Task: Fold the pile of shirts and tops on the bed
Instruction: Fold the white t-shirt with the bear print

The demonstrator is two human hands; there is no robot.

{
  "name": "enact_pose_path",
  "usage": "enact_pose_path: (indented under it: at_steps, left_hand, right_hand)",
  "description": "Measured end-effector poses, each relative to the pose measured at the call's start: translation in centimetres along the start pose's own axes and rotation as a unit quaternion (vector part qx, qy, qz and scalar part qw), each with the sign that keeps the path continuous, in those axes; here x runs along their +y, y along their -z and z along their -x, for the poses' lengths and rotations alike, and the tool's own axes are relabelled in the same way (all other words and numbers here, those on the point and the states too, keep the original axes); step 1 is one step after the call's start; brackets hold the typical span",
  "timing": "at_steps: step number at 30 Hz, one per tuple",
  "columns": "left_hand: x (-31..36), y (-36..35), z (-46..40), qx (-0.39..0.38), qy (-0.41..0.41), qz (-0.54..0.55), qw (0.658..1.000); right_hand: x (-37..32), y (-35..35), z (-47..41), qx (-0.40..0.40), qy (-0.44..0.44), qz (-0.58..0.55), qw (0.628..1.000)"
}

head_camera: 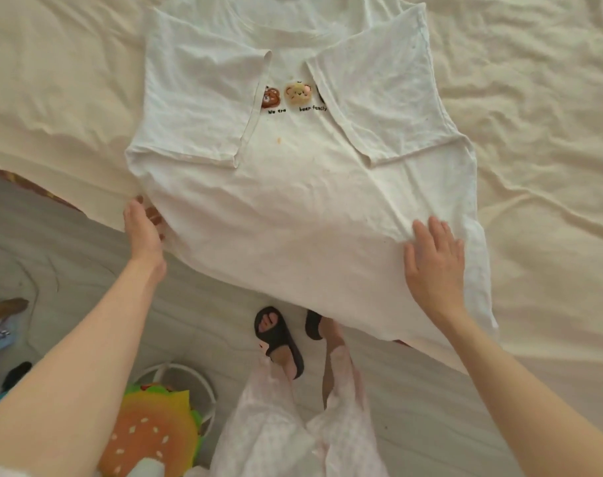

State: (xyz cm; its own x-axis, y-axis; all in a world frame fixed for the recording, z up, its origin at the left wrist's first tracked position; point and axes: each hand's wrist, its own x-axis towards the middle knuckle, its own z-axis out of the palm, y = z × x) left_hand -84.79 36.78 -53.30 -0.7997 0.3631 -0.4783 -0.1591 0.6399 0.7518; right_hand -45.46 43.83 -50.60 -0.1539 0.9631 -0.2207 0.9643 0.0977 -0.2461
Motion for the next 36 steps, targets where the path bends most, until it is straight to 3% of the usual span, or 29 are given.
enact_pose_path:
  at_steps: [6,9,14,18,24,30,33,36]
  left_hand:
    - [-4.7,0.5,3.3,-0.084,0.004,-0.061,0.995]
    - [-6.9,0.9,4.1,-0.114,0.033,-0.089,0.989]
    - [-7.8,-0.1,4.8,-0.105,0.064,-0.050,0.991]
    - [-9.2,0.3,6.2,-0.139,0.082,-0.045,0.986]
    - [-10.7,1.5,8.0,-0.197,0.126,-0.070,0.970]
    - [-11.2,2.7,10.7,-0.148,0.173,0.019,0.974]
    - [-10.9,3.8,12.3,-0.055,0.168,0.021,0.984]
    - [-10.0,4.8,14.3,-0.024,0.093,-0.059,0.994]
  right_hand:
    - [3.6,0.1,1.6,0.082,-0.073,-0.028,0.994]
    - [5.1,0.2,2.5,0.081,-0.125,-0.065,0.987]
    - [6.7,-0.5,4.9,0.103,-0.207,-0.095,0.968]
    - [6.9,-1.4,6.7,0.120,-0.302,-0.183,0.928]
    - [8.0,-1.2,7.1,0.089,-0.340,-0.164,0.922]
    - [10.0,0.4,8.3,-0.001,-0.358,-0.197,0.913]
    - [10.7,0.6,9.7,0.003,-0.421,-0.244,0.874]
    - [10.3,1.3,11.1,0.006,-0.470,-0.356,0.808]
